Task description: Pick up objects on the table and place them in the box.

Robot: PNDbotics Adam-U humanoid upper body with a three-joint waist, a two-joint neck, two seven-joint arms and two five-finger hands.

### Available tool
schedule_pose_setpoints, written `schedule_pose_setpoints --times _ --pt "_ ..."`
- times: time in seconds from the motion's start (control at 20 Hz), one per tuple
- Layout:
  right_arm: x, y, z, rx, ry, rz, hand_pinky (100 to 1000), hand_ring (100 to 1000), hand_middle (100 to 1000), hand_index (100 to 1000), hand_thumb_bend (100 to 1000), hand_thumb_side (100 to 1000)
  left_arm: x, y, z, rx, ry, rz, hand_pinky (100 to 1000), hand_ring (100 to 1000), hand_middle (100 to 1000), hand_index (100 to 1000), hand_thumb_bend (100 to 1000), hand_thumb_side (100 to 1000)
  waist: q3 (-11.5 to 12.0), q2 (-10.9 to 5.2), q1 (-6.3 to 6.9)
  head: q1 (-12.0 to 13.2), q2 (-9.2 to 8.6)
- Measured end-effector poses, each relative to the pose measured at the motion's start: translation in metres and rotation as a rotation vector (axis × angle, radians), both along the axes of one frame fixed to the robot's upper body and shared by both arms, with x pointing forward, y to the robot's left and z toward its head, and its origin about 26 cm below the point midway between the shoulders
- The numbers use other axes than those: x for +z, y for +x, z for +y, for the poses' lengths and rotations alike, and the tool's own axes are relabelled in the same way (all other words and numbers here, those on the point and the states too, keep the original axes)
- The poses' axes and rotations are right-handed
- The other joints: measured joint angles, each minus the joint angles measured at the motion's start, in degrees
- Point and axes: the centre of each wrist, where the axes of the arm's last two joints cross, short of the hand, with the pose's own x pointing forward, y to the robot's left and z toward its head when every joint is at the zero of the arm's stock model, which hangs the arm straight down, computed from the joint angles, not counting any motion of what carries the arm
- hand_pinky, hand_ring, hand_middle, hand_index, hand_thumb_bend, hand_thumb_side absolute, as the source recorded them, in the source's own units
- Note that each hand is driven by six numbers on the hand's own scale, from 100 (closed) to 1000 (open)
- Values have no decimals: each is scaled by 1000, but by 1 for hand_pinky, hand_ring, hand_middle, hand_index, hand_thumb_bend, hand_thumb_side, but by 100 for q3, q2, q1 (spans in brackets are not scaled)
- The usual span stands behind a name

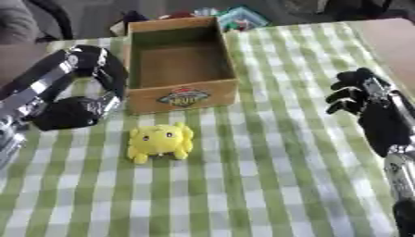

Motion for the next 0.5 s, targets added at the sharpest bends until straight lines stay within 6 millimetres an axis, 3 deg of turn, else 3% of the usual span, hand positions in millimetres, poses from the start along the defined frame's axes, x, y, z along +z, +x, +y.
schedule_pose_setpoints --times 0.25,0.5 --pt "0 0 0 2 -1 1 460 550 569 700 100 668 -6 6 -8 1 72 -13 597 709 640 630 100 369 -22 -1 6 7 0" --pt "0 0 1 6 -2 1 460 551 569 700 100 669 -21 15 -14 -12 175 1 617 732 664 677 220 326 -41 -1 3 16 0"
